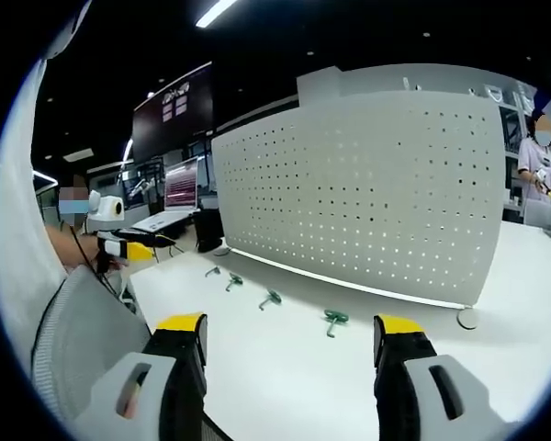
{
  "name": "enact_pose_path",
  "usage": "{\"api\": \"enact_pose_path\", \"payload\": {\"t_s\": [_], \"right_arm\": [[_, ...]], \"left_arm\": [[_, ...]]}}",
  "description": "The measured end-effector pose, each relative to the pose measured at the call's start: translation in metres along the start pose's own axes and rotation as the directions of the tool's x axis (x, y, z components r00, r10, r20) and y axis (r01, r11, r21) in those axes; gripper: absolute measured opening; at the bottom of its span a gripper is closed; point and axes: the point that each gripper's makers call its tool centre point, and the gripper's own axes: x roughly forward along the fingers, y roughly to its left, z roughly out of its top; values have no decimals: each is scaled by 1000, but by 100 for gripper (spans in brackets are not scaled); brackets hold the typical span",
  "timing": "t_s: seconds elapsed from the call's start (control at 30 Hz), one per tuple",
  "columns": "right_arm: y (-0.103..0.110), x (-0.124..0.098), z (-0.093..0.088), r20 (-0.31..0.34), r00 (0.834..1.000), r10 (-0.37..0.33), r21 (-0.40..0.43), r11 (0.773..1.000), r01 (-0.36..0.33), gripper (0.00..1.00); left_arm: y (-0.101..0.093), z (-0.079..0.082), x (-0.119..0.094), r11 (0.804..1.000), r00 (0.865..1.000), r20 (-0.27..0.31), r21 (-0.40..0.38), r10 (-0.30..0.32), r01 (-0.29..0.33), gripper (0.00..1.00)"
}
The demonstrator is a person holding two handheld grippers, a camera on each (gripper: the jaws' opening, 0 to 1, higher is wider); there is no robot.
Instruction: Insert the hook assembly into the mounting plate slot until the hook locks in place.
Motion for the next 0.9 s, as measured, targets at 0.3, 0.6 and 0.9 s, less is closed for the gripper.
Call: {"api": "enact_pose_path", "payload": {"t_s": [0.3, 0.6, 0.9], "right_arm": [[1, 4, 1, -11, 1000, 13, 0, 1000, -13, 70], [1, 7, 3, -12, 1000, 16, -10, 1000, -16, 70], [2, 11, 5, -18, 1000, 24, -23, 999, -24, 70]], "left_arm": [[16, 1, 4, 999, 999, -40, 31, -16, 17, 87], [24, -3, 9, 996, 992, -109, 57, -62, 69, 85], [37, -5, 11, 990, 980, -168, 79, -102, 117, 83]]}}
